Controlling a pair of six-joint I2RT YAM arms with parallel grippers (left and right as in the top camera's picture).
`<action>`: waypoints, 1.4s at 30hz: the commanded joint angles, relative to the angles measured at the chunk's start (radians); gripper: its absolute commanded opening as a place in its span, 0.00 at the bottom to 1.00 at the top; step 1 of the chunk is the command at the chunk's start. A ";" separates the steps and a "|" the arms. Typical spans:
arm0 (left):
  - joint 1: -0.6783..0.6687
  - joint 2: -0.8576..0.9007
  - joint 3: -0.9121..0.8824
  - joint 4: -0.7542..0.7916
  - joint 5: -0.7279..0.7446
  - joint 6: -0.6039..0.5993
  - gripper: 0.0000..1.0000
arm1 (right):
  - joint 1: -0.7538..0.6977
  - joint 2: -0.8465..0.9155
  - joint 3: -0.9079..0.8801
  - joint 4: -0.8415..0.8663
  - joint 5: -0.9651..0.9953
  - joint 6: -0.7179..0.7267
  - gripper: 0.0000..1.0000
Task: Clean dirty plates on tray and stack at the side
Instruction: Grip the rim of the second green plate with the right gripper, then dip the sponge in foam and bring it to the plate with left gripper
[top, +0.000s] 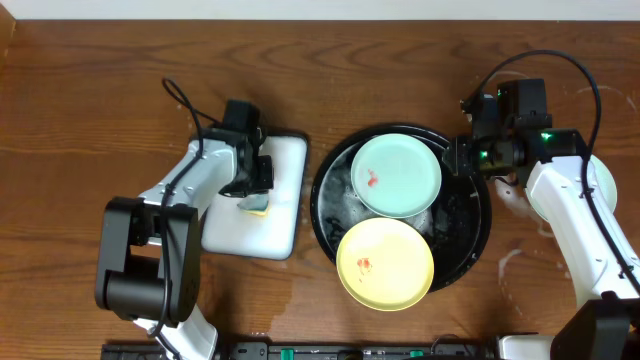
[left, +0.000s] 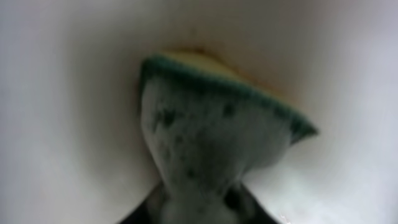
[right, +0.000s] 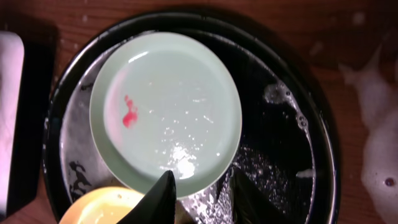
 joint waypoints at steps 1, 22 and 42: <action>0.000 0.005 -0.086 0.104 0.007 0.006 0.45 | 0.004 -0.005 0.011 -0.006 0.002 -0.019 0.27; 0.000 -0.214 0.003 -0.127 0.008 0.005 0.61 | 0.004 -0.005 0.011 -0.030 0.002 -0.019 0.26; 0.009 -0.026 -0.044 -0.032 0.007 -0.053 0.17 | 0.005 -0.005 0.011 -0.031 0.002 -0.019 0.26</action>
